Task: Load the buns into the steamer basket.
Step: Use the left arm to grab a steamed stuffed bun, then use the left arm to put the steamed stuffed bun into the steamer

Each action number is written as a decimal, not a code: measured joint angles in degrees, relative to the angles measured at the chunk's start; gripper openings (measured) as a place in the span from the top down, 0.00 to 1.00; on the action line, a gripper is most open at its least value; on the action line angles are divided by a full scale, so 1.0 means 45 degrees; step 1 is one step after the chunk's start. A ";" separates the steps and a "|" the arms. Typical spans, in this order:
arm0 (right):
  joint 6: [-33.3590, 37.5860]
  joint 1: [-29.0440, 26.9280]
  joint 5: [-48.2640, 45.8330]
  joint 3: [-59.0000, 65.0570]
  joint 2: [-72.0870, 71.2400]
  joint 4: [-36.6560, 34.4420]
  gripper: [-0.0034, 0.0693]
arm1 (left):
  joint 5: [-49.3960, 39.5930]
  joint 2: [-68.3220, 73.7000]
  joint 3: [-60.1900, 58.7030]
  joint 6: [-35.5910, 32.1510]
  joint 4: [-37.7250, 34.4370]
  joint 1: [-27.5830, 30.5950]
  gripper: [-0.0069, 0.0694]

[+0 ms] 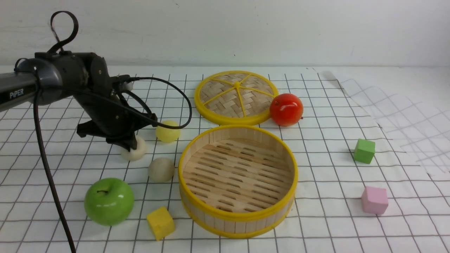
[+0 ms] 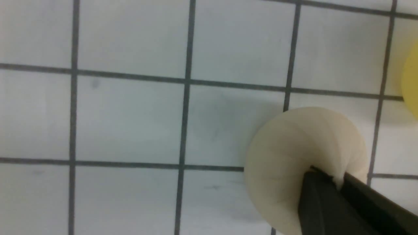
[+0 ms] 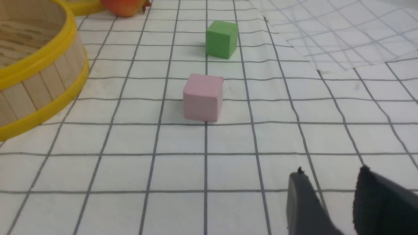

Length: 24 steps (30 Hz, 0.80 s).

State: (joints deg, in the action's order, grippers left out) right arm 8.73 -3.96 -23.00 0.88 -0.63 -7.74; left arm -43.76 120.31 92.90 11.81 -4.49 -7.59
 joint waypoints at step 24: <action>0.0000 0.0000 0.0000 0.0000 0.0000 0.0000 0.62 | 0.0660 -0.0995 0.0443 0.0084 -0.1100 -0.5016 0.89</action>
State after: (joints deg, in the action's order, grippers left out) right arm 8.73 -3.96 -23.00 0.88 -0.63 -7.74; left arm -40.80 115.84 94.89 12.18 -9.44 -30.16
